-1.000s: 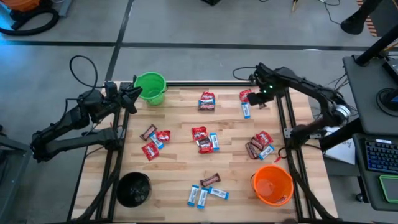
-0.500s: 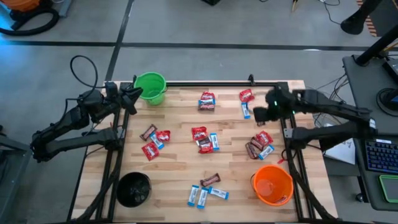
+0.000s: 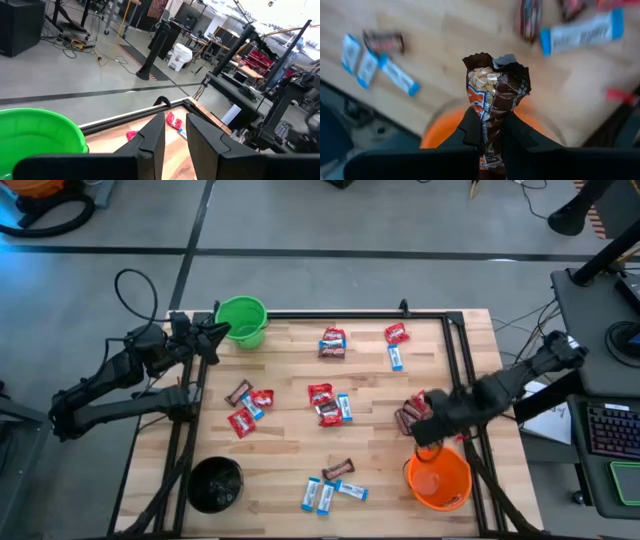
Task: Sort candy
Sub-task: Put the brown chocolate into the orange bucket, then put the red candy into the green bucket
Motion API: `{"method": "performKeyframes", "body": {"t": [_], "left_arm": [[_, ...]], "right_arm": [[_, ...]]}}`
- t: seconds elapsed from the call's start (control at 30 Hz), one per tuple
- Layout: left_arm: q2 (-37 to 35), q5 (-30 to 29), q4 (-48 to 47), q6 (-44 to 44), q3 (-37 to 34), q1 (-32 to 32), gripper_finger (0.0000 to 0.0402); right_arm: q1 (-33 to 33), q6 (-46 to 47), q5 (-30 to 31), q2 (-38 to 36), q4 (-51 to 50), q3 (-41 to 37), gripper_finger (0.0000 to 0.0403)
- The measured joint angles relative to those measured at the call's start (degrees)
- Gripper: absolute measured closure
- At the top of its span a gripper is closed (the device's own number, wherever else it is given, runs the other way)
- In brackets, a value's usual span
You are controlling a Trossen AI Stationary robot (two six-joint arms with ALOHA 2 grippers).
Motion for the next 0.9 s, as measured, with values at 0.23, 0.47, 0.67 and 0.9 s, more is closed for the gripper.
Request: {"method": "performKeyframes", "body": {"t": [0.23,0.47,0.67,0.9], "left_arm": [[0.0,0.0,0.0,-3.0,0.0,0.0,0.0340],[0.0,0.2,0.0,-4.3,0.0,0.0,0.0340],[0.0,0.2,0.0,-4.8,0.0,0.0,0.0340],[0.0,0.3,0.0,-4.7,0.0,0.0,0.0340]], "right_arm": [[15.1,12.6,-0.7,4.7,1.2,3.5,0.0374],[20.0,10.7,-0.6,10.3,1.4,4.2,0.0365],[20.0,7.5,-0.6,12.0,0.9,4.2,0.0296],[20.0,7.8,-0.3,11.9,0.7,4.2,0.0225]]}}
